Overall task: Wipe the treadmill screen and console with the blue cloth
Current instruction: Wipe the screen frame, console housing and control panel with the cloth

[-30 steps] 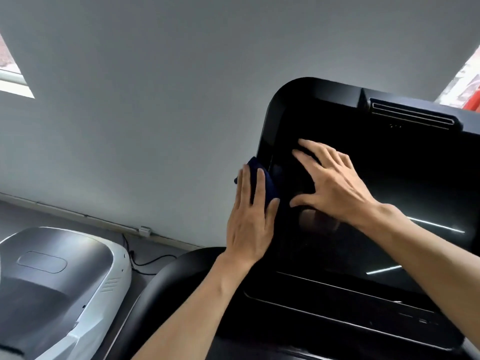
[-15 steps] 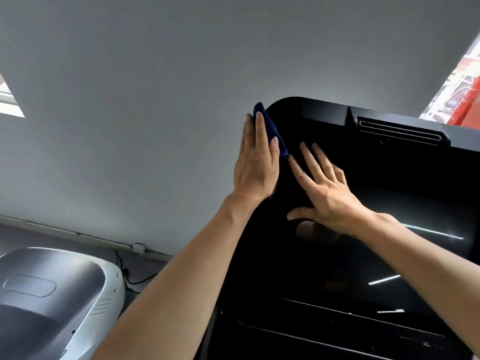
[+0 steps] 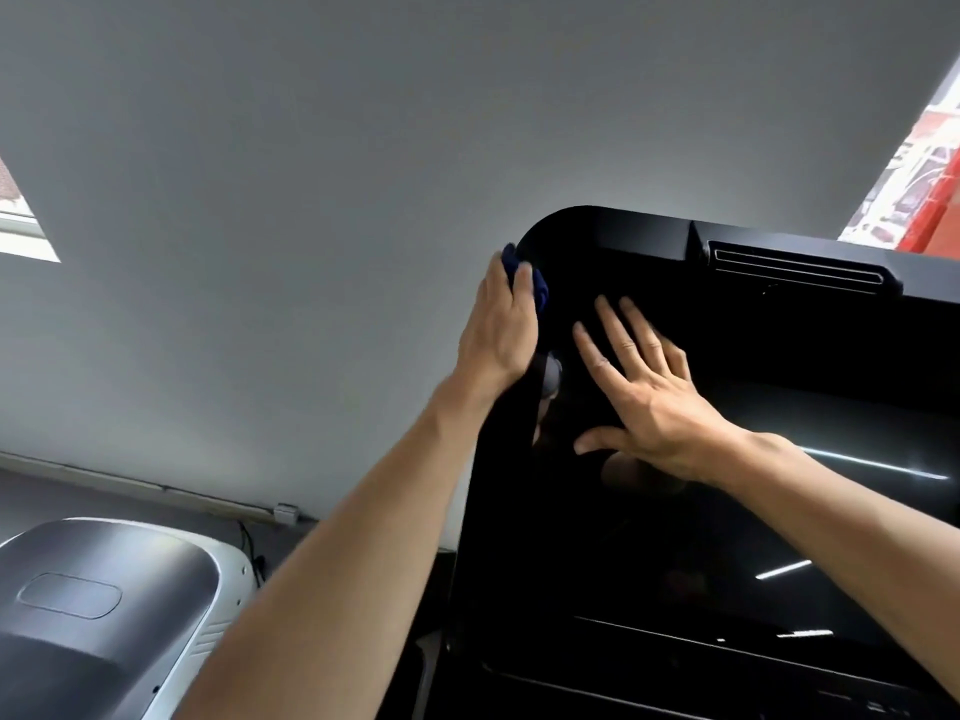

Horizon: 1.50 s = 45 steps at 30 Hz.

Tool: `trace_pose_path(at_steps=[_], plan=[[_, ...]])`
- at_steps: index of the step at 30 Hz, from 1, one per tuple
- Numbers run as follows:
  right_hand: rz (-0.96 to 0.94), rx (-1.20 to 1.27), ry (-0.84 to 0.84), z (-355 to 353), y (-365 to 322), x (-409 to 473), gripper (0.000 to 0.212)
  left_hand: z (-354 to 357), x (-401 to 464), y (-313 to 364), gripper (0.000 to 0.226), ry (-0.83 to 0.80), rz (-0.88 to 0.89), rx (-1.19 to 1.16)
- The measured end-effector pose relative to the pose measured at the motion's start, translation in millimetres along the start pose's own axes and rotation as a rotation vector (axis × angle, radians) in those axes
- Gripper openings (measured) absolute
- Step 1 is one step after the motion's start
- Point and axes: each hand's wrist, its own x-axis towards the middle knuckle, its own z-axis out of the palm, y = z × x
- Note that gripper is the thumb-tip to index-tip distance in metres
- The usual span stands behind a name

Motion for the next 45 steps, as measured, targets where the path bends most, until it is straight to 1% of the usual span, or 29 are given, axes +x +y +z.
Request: trace_pose_path(at_steps=[2,3,5,8,11,14,18,20,22,24,26,31,35,37,40,42,43,45], plan=[[-0.005,-0.001,-0.002,1,1,0,0.120,-1,16,4,0.045,-0.013,0.026,-0.017],[-0.006,0.001,-0.001,1,1,0,0.119,1,15,2,0.046,-0.001,0.063,-0.013],[-0.006,0.006,0.001,1,2,0,0.120,5,-7,-9,0.056,0.045,0.133,0.039],[-0.005,0.012,0.003,2,2,1,0.121,11,-60,-34,0.065,0.070,0.182,0.213],[0.001,0.012,0.007,5,3,3,0.122,14,-85,-46,0.066,0.077,0.216,0.390],[-0.002,0.025,0.000,4,3,2,0.120,17,-58,-36,0.068,0.126,0.284,0.498],[-0.006,0.043,0.002,0,2,0,0.119,22,-15,-4,0.071,0.142,0.402,0.519],[-0.007,0.056,0.002,-1,2,-1,0.119,24,-9,0,0.068,0.206,0.454,0.539],[-0.016,0.055,0.010,-2,1,-2,0.119,24,-10,-6,0.060,0.289,0.500,0.549],[-0.012,0.056,0.010,-2,0,-3,0.119,26,-16,-14,0.056,0.333,0.534,0.543],[-0.009,0.059,0.008,-2,0,-2,0.120,27,-28,-20,0.059,0.304,0.530,0.549],[-0.007,0.065,0.006,-2,2,-2,0.121,14,-42,-31,0.077,0.049,0.452,0.519],[-0.006,0.059,0.013,0,2,-1,0.121,7,-25,-11,0.079,0.001,0.443,0.566],[-0.004,0.061,0.013,0,2,-2,0.122,4,-11,5,0.081,-0.042,0.469,0.649],[-0.002,0.069,0.007,0,3,-1,0.122,-6,16,33,0.087,-0.183,0.615,0.800],[0.002,0.064,0.006,0,3,-1,0.122,-13,32,44,0.084,-0.263,0.751,0.849],[0.004,0.063,0.004,1,2,-1,0.122,-16,36,46,0.079,-0.251,0.831,0.851],[0.006,0.068,0.001,0,2,-2,0.122,-18,40,38,0.064,-0.133,0.987,0.816]])
